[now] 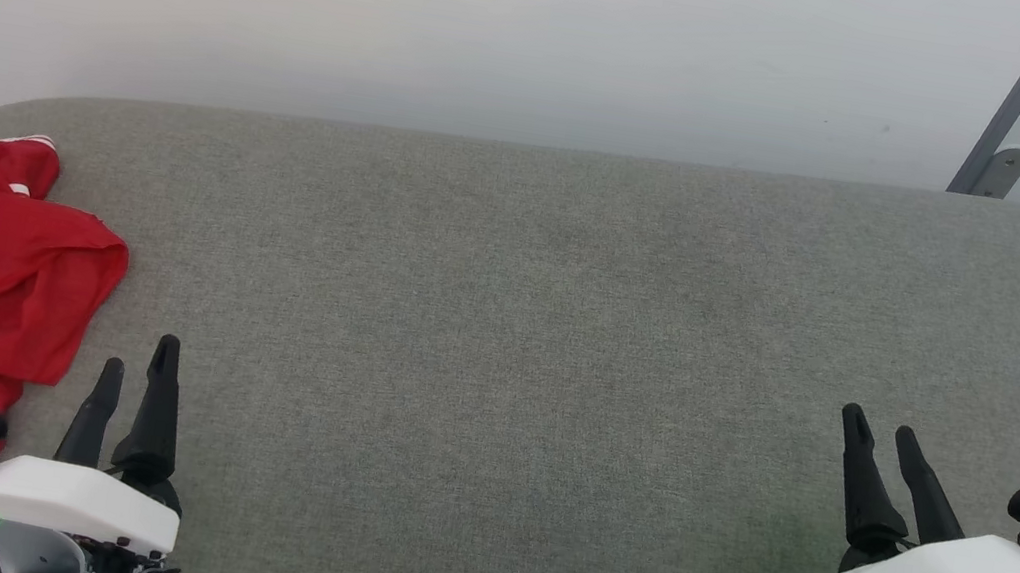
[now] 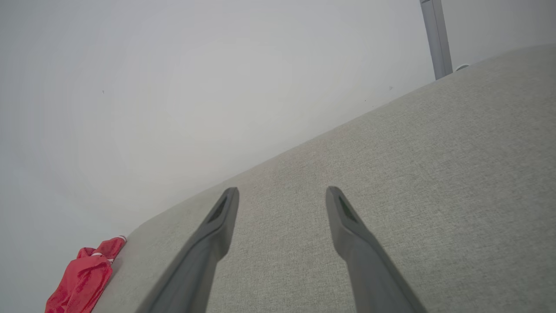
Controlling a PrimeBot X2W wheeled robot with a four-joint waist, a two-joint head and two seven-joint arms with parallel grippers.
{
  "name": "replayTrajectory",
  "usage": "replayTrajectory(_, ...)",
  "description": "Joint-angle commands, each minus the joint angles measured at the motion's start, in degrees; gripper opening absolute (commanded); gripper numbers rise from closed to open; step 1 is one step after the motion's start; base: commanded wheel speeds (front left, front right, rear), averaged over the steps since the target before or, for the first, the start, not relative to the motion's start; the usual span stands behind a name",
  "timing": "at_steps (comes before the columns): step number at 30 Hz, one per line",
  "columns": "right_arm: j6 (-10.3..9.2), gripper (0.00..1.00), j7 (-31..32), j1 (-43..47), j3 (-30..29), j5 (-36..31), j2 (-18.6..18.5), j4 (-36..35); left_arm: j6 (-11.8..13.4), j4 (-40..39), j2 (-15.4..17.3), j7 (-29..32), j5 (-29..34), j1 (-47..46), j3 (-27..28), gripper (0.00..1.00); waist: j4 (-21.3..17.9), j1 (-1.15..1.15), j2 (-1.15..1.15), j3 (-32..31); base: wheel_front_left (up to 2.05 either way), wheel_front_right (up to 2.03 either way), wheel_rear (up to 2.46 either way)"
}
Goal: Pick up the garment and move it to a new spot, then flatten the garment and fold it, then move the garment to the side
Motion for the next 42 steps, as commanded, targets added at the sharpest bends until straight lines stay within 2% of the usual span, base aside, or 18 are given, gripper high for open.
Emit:
replayTrajectory(1,0.1,1.0,-0.82,-1.51,0.3,-1.94,-0.51,-0.91,-0.37,-0.75,0.46,-0.72,2.14,-0.1,-0.2,1.0,-0.01,0.0,0.0,0.0,0.0,0.0,0.0)
replayTrajectory(42,0.12,1.0,-5.05,-1.84,2.34,-23.27,-1.87,-1.98,-1.29,-2.83,2.49,-6.29,22.8,2.12,-2.68,1.0,-0.37,0.0,0.0,0.01,0.0,0.0,0.0)
